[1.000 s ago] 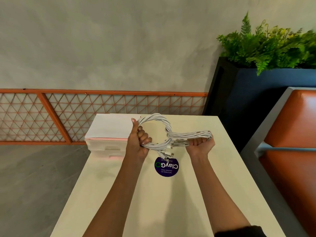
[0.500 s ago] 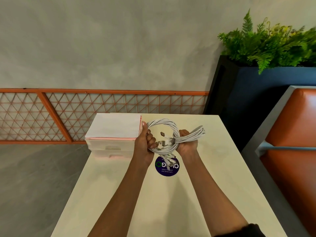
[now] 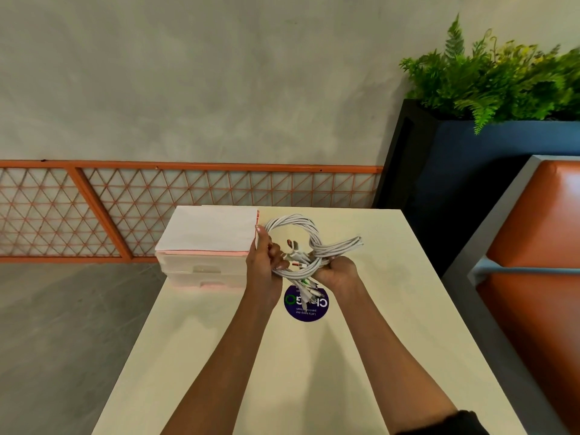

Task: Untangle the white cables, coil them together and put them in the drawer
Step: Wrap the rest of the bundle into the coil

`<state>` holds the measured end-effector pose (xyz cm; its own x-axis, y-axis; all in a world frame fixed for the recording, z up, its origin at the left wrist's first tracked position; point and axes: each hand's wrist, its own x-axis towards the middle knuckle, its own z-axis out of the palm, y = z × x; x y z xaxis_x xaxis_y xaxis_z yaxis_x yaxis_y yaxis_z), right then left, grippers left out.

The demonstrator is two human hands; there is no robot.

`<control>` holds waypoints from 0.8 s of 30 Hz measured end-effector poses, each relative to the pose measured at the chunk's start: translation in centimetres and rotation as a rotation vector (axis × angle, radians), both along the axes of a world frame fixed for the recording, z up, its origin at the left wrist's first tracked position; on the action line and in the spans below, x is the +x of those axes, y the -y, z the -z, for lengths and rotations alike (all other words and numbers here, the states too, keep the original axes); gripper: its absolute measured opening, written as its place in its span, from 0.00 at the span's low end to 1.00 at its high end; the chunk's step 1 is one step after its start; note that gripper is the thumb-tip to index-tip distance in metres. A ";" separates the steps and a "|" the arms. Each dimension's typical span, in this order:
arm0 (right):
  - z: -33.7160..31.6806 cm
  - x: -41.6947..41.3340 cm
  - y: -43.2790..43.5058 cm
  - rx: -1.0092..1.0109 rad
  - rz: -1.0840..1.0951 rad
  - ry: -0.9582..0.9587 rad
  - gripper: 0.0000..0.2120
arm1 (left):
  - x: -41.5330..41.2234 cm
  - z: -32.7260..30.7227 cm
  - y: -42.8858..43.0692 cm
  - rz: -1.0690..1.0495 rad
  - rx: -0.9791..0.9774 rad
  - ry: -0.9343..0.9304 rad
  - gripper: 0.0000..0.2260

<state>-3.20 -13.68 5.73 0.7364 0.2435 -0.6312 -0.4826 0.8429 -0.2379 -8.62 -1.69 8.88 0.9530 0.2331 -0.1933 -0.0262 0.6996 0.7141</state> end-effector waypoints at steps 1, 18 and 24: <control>-0.2 -0.1 0.0 0.001 -0.013 0.007 0.16 | -0.1 0.1 0.0 0.007 0.006 0.015 0.16; -1.1 -1.4 -1.0 -0.116 -0.181 0.167 0.23 | -0.7 0.7 0.5 -0.049 0.276 -0.005 0.22; -1.4 -2.0 -0.6 -0.453 -0.266 0.250 0.15 | -0.7 1.5 0.1 -0.148 0.331 -0.003 0.20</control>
<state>-5.21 -13.12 7.15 0.8272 0.1863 -0.5301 -0.5462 0.4879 -0.6809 -9.34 -1.81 7.43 0.9039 0.4189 -0.0872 -0.1075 0.4196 0.9013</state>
